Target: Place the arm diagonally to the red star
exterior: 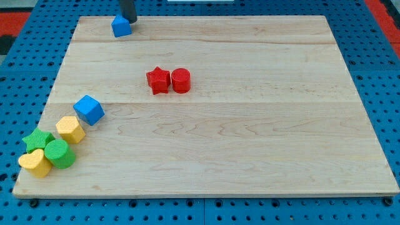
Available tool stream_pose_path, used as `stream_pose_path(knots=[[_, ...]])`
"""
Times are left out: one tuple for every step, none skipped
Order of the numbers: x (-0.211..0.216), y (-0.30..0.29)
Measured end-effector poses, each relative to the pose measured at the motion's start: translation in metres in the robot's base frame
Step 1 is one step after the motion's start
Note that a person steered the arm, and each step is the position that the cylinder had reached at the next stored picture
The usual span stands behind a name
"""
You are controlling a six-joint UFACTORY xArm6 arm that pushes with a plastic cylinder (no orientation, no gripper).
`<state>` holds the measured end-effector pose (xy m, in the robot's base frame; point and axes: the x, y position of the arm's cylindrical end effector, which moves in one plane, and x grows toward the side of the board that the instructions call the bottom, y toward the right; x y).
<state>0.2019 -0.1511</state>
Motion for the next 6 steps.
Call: stream_pose_path(knots=[[0.010, -0.001], [0.010, -0.052], [0.009, 0.000], [0.062, 0.061], [0.117, -0.021], [0.161, -0.126]])
